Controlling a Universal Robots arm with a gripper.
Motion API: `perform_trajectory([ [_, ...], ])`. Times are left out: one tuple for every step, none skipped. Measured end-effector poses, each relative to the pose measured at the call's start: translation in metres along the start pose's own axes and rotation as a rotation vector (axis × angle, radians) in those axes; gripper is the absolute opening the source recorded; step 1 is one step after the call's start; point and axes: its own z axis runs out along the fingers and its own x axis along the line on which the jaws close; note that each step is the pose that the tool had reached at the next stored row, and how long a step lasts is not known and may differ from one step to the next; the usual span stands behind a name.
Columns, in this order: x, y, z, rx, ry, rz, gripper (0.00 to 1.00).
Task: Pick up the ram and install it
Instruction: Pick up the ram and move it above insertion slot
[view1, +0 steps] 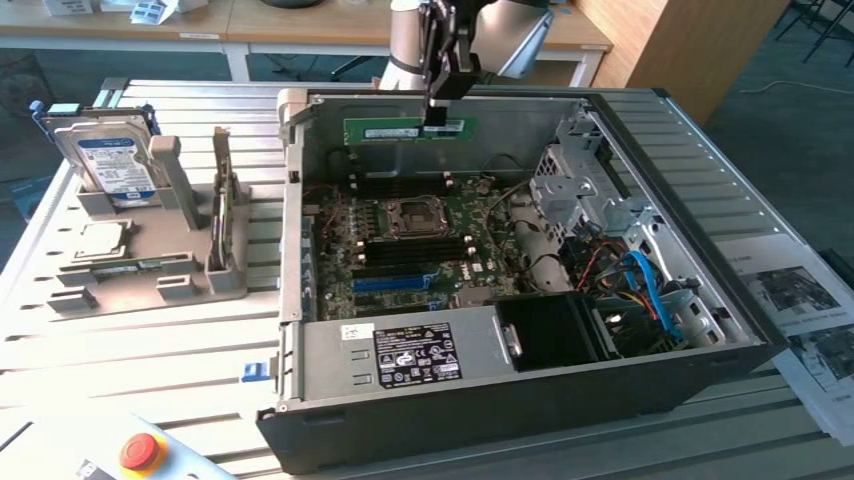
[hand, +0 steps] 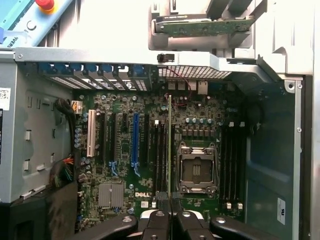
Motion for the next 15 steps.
perform_trajectory([
  [-0.001, 0.0, 0.0002, 0.0003, -0.0001, 0.0, 0.12],
  [-0.002, -0.0001, 0.0004, 0.0005, -0.0003, 0.0, 0.12],
  [-0.003, -0.0001, 0.0007, 0.0008, -0.0004, 0.0, 0.12],
  [-0.004, -0.0001, 0.0009, 0.0009, -0.0005, 0.0, 0.12],
  [-0.005, -0.0001, 0.0011, 0.001, -0.0006, 0.0, 0.12],
  [-0.006, -0.0001, 0.0012, 0.0011, -0.0005, 0.0, 0.12],
  [-0.007, -0.0001, 0.0014, 0.0012, -0.0005, 0.0, 0.12],
  [-0.008, -0.0001, 0.0016, 0.0012, -0.0006, 0.0, 0.12],
  [-0.01, -0.0001, 0.0017, 0.0011, -0.0005, 0.0, 0.12],
  [-0.011, -0.0002, 0.0019, 0.0012, -0.0006, 0.0, 0.12],
  [-0.012, -0.0002, 0.002, 0.0012, -0.0005, 0.0, 0.12],
  [-0.012, -0.0002, 0.0021, 0.0012, -0.0005, 0.0, 0.12],
  [-0.012, -0.0002, 0.002, 0.0012, -0.0004, 0.0, 0.12],
  [-0.012, -0.0002, 0.0021, 0.0012, -0.0005, 0.0, 0.12],
  [-0.012, -0.0002, 0.0021, 0.0012, -0.0005, 0.0, 0.12],
])
